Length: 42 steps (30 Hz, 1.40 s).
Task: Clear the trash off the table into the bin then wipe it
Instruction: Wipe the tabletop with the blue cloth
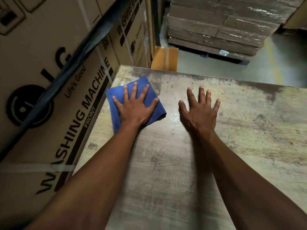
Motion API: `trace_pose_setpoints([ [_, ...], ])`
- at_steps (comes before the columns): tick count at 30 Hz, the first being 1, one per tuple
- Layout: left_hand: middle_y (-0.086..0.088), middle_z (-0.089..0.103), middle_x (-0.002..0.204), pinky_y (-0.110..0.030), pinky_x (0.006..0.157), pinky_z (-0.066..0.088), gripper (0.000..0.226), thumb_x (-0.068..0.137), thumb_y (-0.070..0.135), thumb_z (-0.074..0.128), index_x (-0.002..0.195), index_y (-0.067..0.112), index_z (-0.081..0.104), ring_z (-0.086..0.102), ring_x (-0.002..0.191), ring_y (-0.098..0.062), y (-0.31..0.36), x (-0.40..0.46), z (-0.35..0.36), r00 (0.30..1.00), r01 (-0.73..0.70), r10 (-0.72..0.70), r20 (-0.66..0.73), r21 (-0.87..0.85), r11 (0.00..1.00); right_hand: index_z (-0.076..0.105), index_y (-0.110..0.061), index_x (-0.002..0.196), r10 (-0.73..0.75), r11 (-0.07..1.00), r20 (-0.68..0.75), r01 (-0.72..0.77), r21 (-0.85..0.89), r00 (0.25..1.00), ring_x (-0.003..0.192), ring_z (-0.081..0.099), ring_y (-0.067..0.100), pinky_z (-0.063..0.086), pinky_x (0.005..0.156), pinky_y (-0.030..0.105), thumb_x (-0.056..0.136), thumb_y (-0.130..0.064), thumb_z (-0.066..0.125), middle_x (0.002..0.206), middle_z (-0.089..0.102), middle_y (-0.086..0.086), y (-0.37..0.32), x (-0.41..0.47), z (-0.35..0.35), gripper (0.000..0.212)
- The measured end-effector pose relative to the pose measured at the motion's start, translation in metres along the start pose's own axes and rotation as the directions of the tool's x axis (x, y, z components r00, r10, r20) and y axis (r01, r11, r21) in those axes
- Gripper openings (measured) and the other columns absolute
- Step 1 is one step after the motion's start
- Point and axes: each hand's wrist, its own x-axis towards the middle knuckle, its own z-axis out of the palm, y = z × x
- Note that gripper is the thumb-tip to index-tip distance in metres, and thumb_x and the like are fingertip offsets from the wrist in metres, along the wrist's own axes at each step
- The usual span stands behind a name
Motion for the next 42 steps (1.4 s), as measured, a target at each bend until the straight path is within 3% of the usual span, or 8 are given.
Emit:
trace_pose_setpoints([
  [4, 0.012, -0.012, 0.181, -0.076, 0.125, -0.005, 0.084, 0.090, 0.097, 0.005, 0.165, 0.061, -0.005, -0.018, 0.166, -0.026, -0.046, -0.057, -0.004, 0.992, 0.129, -0.128, -0.005, 0.011, 0.992, 0.009, -0.043, 0.171, -0.047, 0.999, 0.028, 0.047, -0.012, 0.999, 0.168, 0.001, 0.032, 0.001, 0.127, 0.073, 0.106, -0.073, 0.012, 0.182, 0.003, 0.005, -0.003, -0.029, -0.001, 0.071],
  [9, 0.011, -0.014, 0.181, -0.074, 0.126, -0.006, 0.081, 0.092, 0.096, 0.003, 0.164, 0.061, -0.011, -0.019, 0.166, -0.028, -0.056, -0.133, 0.004, 0.990, 0.143, -0.142, -0.017, 0.040, 0.989, -0.004, -0.044, 0.170, -0.073, 0.997, 0.074, 0.074, -0.013, 0.995, 0.167, -0.013, 0.029, -0.004, 0.129, 0.069, 0.107, -0.071, 0.006, 0.181, -0.014, 0.001, -0.009, -0.086, -0.002, 0.070],
  [14, 0.015, -0.017, 0.180, -0.079, 0.122, -0.009, 0.079, 0.093, 0.095, 0.007, 0.163, 0.063, -0.010, -0.019, 0.166, -0.028, -0.054, -0.117, -0.007, 0.999, 0.019, -0.020, 0.026, 0.040, 0.999, -0.004, -0.043, 0.171, -0.088, 0.996, 0.066, 0.088, -0.004, 0.994, 0.167, -0.013, 0.028, -0.005, 0.130, 0.066, 0.106, -0.071, 0.008, 0.181, -0.014, 0.000, -0.012, -0.122, -0.003, 0.071],
  [24, 0.013, -0.007, 0.181, -0.080, 0.123, -0.004, 0.085, 0.087, 0.099, 0.006, 0.164, 0.063, -0.001, -0.009, 0.167, -0.031, -0.033, 0.042, -0.028, 0.994, -0.096, 0.092, 0.066, 0.066, 0.993, -0.005, -0.047, 0.169, -0.085, 0.996, 0.049, 0.085, 0.017, 0.995, 0.167, -0.016, 0.025, -0.007, 0.129, 0.067, 0.108, -0.067, 0.012, 0.181, -0.015, -0.003, -0.010, -0.115, 0.005, 0.067],
  [29, 0.012, -0.007, 0.181, -0.079, 0.123, -0.004, 0.083, 0.090, 0.096, 0.005, 0.165, 0.062, -0.001, -0.010, 0.167, -0.030, -0.024, -0.002, -0.012, 0.991, -0.125, 0.121, 0.061, 0.061, 0.990, -0.003, -0.046, 0.170, -0.069, 0.998, 0.051, 0.068, 0.003, 0.996, 0.167, -0.013, 0.025, -0.005, 0.129, 0.067, 0.110, -0.058, 0.015, 0.181, -0.013, -0.004, -0.010, -0.112, 0.007, 0.064],
  [34, 0.012, -0.014, 0.181, -0.078, 0.122, -0.011, 0.073, 0.098, 0.088, 0.010, 0.164, 0.062, -0.008, -0.017, 0.166, -0.030, 0.016, -0.101, 0.013, 0.959, -0.279, 0.274, 0.074, 0.076, 0.957, 0.001, -0.028, 0.173, -0.017, 1.000, 0.028, 0.016, 0.019, 0.999, 0.168, -0.007, 0.019, 0.000, 0.132, 0.063, 0.112, -0.046, 0.013, 0.182, -0.004, -0.006, -0.014, -0.112, 0.002, 0.065],
  [42, 0.011, -0.015, 0.181, -0.081, 0.120, -0.011, 0.075, 0.099, 0.088, 0.013, 0.166, 0.060, -0.006, -0.018, 0.166, -0.032, 0.072, -0.027, 0.012, 0.919, -0.385, 0.374, 0.128, 0.076, 0.920, 0.007, -0.023, 0.173, 0.014, 0.998, -0.016, -0.013, 0.068, 1.000, 0.168, -0.002, 0.019, 0.002, 0.134, 0.058, 0.112, -0.043, 0.010, 0.182, 0.004, -0.004, -0.017, -0.113, 0.002, 0.064],
])
